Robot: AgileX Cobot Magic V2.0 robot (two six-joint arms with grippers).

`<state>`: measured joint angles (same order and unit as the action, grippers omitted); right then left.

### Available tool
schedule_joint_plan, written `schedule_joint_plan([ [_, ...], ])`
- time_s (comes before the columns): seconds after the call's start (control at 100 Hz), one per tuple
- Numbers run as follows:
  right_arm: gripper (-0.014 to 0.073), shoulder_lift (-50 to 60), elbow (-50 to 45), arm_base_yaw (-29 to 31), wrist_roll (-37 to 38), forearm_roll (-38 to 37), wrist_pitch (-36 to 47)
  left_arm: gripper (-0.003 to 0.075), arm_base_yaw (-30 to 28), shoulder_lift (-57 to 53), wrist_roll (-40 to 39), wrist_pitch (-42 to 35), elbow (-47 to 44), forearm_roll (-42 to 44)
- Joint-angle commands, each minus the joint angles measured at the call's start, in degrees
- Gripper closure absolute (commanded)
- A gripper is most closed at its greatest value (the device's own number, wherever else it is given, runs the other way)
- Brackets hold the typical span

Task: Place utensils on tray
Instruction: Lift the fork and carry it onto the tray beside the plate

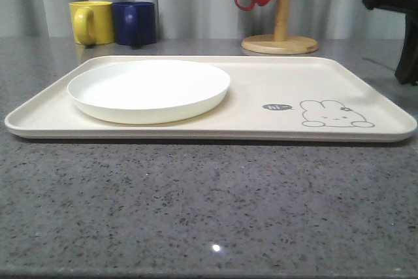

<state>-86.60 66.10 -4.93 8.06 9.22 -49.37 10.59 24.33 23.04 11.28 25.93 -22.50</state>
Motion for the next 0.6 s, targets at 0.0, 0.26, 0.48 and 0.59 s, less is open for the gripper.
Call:
schedule_joint_plan([
  [0.0,0.0656,4.84,1.88,-0.91,2.55,-0.20,1.34,0.0738,0.33,0.31,-0.51,-3.99,1.65,-0.37],
  [0.26,0.0656,5.74,3.21,-9.57,9.81,-1.20,4.32,0.0738,0.33,0.31,-0.51,-3.99,1.65,-0.37],
  [0.48,0.0658,0.69,9.02,-18.25,21.91,-10.22,5.01,0.0738,0.33,0.31,-0.51,-3.99,1.65,-0.37],
  [0.59,0.0659,-2.56,11.53,-21.77,26.55,-14.00,5.02,0.0738,0.33,0.31,-0.51,-3.99,1.65,-0.37],
])
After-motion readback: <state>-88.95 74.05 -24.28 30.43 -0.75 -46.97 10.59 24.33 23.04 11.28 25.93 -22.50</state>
